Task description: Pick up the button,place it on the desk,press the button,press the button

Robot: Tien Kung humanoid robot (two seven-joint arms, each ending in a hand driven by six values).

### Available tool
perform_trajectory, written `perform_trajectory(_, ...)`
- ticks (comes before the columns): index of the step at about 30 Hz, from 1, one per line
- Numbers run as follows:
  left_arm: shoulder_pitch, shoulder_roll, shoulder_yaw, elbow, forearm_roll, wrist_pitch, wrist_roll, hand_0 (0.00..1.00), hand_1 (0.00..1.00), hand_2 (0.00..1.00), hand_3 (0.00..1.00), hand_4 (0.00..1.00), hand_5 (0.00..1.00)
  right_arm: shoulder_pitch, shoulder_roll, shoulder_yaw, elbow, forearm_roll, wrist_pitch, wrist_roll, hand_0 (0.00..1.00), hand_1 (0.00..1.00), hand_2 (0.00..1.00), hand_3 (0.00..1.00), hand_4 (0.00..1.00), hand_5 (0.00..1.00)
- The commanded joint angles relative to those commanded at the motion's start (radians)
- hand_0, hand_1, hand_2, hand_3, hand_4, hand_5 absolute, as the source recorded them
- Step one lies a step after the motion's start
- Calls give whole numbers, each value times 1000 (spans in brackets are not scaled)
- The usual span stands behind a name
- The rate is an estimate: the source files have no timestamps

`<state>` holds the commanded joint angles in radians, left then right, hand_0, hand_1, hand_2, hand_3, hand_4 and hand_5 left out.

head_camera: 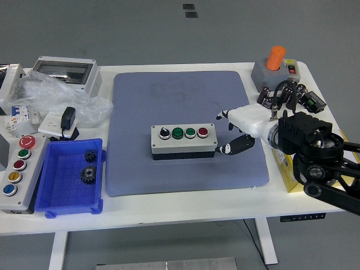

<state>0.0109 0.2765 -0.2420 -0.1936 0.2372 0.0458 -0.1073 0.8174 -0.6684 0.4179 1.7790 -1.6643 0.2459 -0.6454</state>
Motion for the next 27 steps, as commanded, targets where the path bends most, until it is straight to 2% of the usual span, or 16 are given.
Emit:
perform_trajectory(1,0,0,2,0,-2,0,0,586,638,606,610,532,281,2,4,-2,0,8,4,0,305,418,355,894,368,67)
perform_trajectory(6,0,-1,6,0,-5,-1,1,586,638,606,610,532,281,16,30,-29,-5,33,0,0,305,418,355,894,368,67)
perform_trajectory(7,0,-1,7,0,-5,-1,1,586,638,606,611,532,279,19,34,-36,-10,36,-2,0,318,406,340,920,365,16)
perform_trajectory(27,-8,3,9,0,0,-2,2,586,638,607,609,535,282,68,102,-110,-91,54,-30,0,302,372,322,934,356,2)
